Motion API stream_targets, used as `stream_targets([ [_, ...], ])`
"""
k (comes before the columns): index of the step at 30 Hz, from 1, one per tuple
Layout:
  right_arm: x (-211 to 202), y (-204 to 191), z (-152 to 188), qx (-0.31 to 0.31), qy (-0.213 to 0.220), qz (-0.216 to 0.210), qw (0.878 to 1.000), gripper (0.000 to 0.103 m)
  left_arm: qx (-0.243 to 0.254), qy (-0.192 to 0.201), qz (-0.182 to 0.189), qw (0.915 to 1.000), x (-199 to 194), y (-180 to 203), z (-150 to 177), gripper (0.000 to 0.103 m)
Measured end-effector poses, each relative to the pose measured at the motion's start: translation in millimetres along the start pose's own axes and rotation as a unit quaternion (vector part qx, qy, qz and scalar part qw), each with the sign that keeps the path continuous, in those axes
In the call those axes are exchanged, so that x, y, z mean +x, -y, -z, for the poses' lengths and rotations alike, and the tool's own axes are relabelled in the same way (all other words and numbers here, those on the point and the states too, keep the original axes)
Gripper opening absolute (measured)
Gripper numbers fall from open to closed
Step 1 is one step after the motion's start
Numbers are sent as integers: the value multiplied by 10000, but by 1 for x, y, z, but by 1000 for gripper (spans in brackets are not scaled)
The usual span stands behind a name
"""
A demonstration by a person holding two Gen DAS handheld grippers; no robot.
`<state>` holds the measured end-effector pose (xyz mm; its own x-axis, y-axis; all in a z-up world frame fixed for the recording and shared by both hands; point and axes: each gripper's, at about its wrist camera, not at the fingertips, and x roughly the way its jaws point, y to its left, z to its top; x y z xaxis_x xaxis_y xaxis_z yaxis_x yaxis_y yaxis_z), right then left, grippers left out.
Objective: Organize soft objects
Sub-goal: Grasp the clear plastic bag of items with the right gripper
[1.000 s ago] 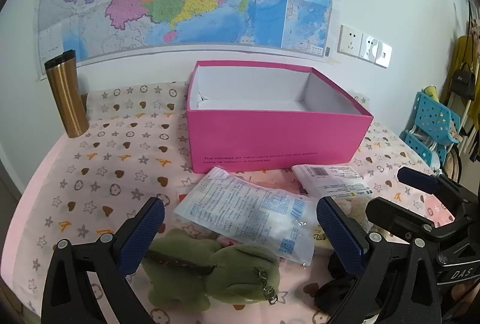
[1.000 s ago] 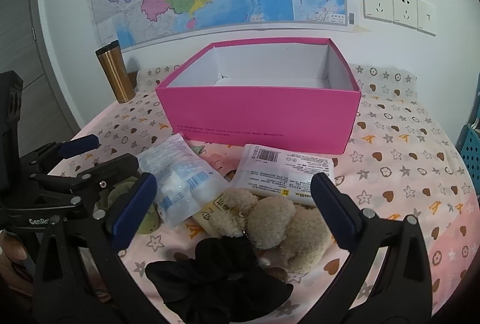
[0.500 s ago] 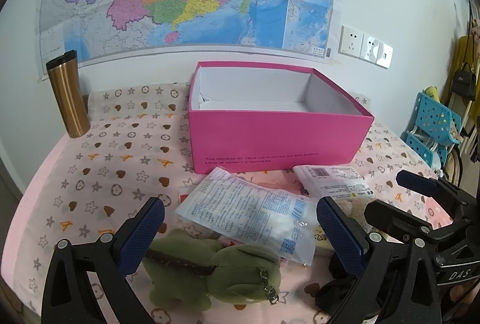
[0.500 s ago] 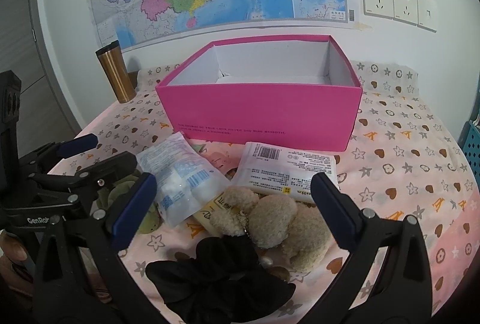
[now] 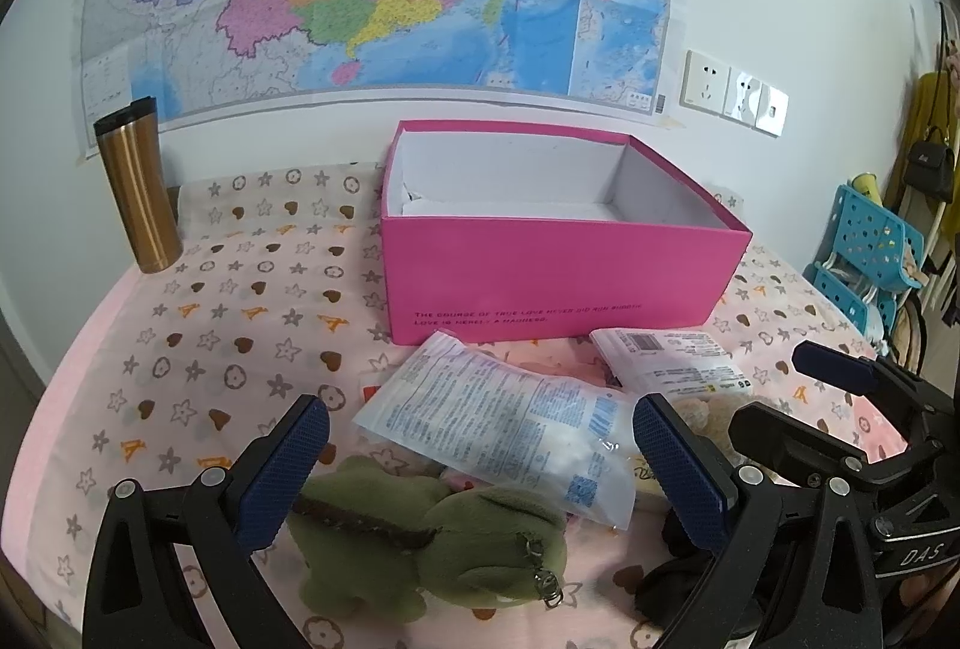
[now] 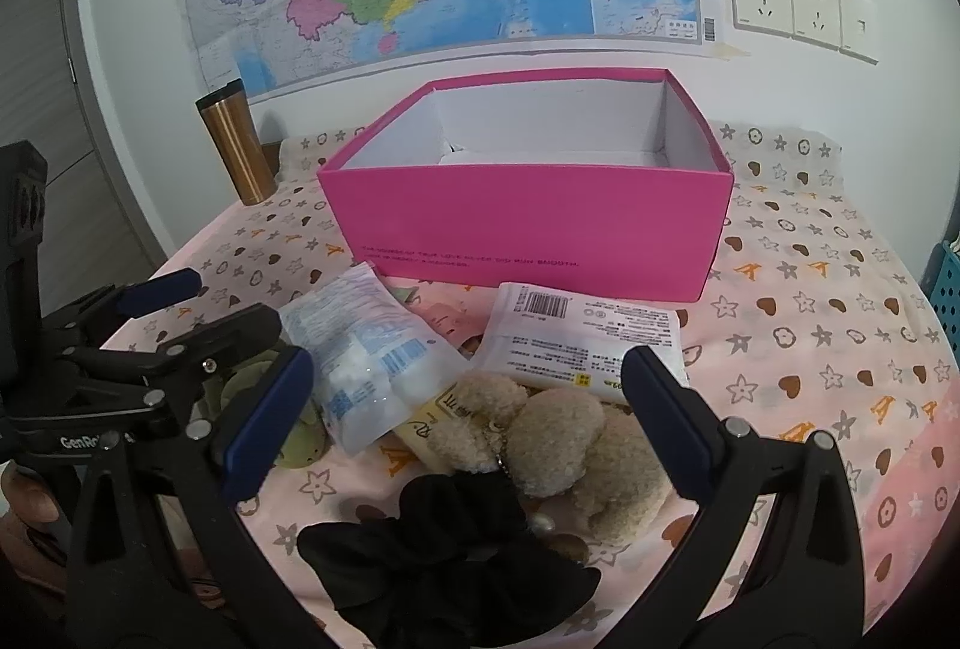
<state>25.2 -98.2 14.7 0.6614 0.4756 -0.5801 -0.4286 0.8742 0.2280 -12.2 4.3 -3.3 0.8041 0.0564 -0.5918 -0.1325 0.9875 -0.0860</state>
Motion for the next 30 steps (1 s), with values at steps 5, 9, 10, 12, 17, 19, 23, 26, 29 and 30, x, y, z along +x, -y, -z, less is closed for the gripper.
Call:
stream_targets([
  [5, 4, -5, 2, -77, -106, -196, 9997, 103, -16, -28, -3, 10000, 1, -10, 2, 103],
  [9, 12, -21, 9, -328, -352, -639, 9968, 103, -146, -149, 7, 9998, 2, -35, 11, 103],
  [10, 14, -25, 11, -393, -409, -746, 9956, 102, -195, -200, 16, 9996, 2, -44, 14, 103],
  [12, 19, -34, 14, -523, -547, -1014, 9920, 97, -306, -261, -77, 9992, 2, -61, 21, 103],
  [17, 32, -61, 25, -873, -979, -1639, 9777, 73, -354, -306, -45, 9989, -4, -85, 35, 102],
  [19, 38, -71, 30, -1011, -1127, -1770, 9725, 71, -375, -357, 88, 9986, -3, -92, 39, 96],
  [23, 51, -77, 31, -1052, -1300, -1776, 9698, 68, -299, -529, 429, 9972, 4, -94, 44, 88],
  [26, 62, -74, 29, -925, -1368, -1783, 9700, 68, -259, -652, 728, 9949, 9, -92, 47, 83],
  [29, 67, -71, 28, -884, -1418, -1711, 9710, 68, -191, -716, 903, 9932, 12, -89, 47, 80],
  [30, 67, -68, 26, -848, -1400, -1697, 9718, 68, -171, -715, 897, 9932, 12, -88, 46, 80],
])
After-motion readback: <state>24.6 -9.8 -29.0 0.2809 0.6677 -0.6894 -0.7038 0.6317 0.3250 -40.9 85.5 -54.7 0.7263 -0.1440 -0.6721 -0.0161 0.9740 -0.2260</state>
